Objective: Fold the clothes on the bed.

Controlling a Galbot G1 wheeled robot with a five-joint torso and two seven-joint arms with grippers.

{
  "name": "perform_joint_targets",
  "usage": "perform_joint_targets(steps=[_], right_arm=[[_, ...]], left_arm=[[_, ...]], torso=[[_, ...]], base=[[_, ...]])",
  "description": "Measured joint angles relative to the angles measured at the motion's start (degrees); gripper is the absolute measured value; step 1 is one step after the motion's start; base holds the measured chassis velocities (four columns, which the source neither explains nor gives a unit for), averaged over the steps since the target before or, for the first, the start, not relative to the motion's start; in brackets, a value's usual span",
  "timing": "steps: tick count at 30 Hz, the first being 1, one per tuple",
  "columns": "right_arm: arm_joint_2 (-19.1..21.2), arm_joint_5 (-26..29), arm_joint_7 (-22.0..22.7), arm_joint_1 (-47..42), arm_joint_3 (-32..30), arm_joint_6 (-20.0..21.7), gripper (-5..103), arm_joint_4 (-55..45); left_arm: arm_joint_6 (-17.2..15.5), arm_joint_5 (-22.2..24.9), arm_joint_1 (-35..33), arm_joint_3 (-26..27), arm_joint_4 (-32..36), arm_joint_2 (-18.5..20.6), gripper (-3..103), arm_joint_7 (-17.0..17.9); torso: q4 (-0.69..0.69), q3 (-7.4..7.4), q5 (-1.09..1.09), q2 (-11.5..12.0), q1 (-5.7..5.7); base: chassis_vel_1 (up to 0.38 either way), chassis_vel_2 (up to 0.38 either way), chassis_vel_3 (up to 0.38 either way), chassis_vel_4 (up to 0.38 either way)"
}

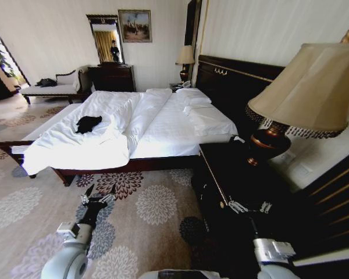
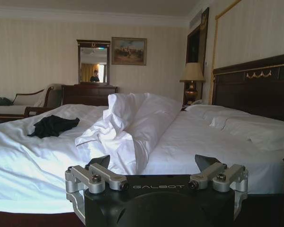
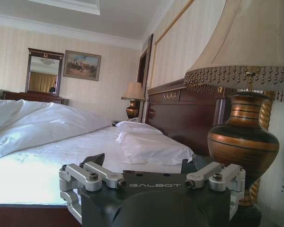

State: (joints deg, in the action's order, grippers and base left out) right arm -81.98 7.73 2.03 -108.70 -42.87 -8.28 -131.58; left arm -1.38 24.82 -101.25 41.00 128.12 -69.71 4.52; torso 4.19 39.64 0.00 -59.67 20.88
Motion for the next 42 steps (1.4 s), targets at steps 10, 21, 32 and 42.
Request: perform_joint_targets(steps=[10, 21, 32, 42], right_arm=[[-0.6, -0.4, 0.1, 0.1, 0.7, 0.3, 100, 0.7], [-1.5, -1.1, 0.1, -0.1, 1.1, 0.6, 100, 1.1], [-2.3, -1.6, 0.3, -0.2, 1.4, 0.8, 100, 1.2], [-1.7, -1.2, 0.5, -0.2, 1.1, 1.2, 100, 1.2]], left_arm=[[0.0, 0.2, 0.0, 0.0, -0.8, -0.8, 100, 0.5], [0.0, -0.2, -0.6, -1.7, -1.2, -1.9, 100, 0.6], [0.1, -0.2, -1.2, -1.7, -1.2, -2.1, 100, 0.7], [0.1, -0.3, -1.4, -1.8, -1.0, -2.2, 100, 0.7]], torso=[[0.00, 0.00, 0.00, 0.0, 0.00], [0.00, 0.00, 0.00, 0.0, 0.00], [-0.01, 0.01, 0.00, 0.0, 0.01], [0.00, 0.00, 0.00, 0.0, 0.00]], base=[[-0.079, 0.068, 0.078, -0.074], [-0.147, 0.130, 0.136, -0.134], [-0.145, 0.142, 0.147, -0.142], [-0.128, 0.123, 0.128, -0.130]])
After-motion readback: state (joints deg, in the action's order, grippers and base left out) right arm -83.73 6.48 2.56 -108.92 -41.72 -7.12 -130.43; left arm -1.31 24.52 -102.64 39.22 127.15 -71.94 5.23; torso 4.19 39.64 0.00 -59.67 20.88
